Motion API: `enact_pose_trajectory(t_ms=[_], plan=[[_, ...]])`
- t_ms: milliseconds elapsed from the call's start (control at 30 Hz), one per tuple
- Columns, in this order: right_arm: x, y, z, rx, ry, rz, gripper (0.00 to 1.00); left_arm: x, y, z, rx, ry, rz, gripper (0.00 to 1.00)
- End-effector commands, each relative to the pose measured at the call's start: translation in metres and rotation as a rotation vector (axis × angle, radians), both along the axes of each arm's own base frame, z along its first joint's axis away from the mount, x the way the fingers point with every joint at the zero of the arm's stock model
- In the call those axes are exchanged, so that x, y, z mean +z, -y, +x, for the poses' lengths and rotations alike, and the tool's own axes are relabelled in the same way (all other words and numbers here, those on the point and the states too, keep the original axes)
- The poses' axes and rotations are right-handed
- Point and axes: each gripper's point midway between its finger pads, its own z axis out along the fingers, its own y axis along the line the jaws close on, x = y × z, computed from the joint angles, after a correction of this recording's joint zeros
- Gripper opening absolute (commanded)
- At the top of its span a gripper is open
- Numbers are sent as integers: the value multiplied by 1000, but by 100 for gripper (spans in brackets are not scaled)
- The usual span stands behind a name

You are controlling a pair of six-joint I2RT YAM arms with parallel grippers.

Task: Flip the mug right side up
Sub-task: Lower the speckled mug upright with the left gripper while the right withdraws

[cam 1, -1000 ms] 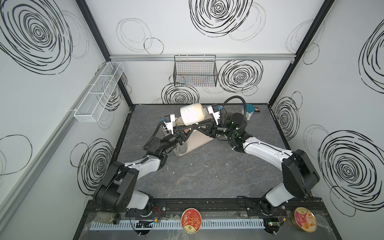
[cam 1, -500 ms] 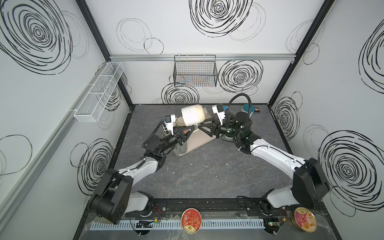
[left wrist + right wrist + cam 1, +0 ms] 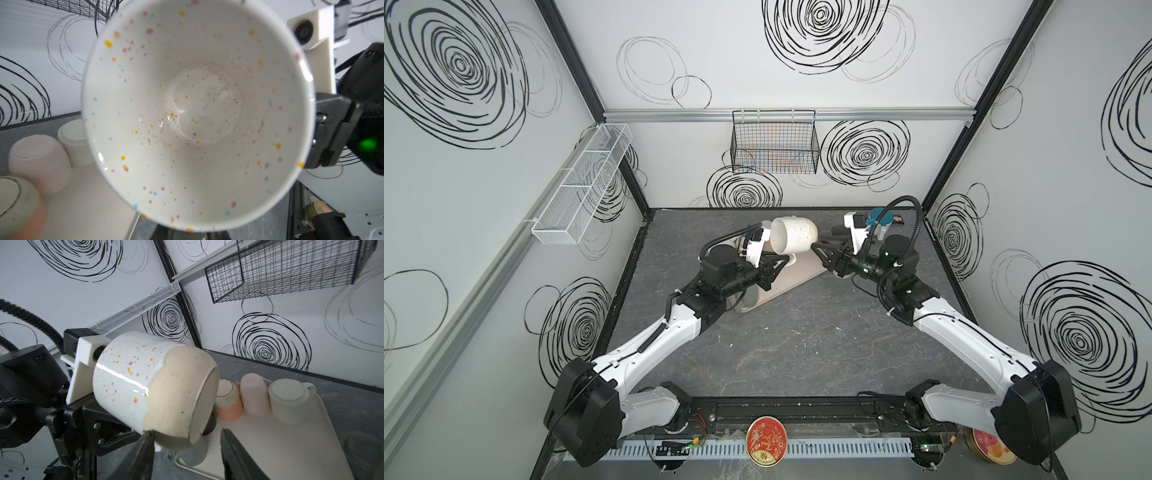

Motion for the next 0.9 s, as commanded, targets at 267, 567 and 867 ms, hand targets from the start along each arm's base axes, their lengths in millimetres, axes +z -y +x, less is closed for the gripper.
enact_pose_trajectory(t_ms=[267, 567, 867], plan=[[-57, 101, 32, -331, -316, 39, 55, -30, 57, 7, -91, 90, 384, 0], [-91, 151, 34, -470, -442, 78, 55, -83, 105, 8, -205, 61, 685, 0], [-110, 184, 36, -547, -505, 37, 56, -119, 130, 17, -252, 52, 855, 0]])
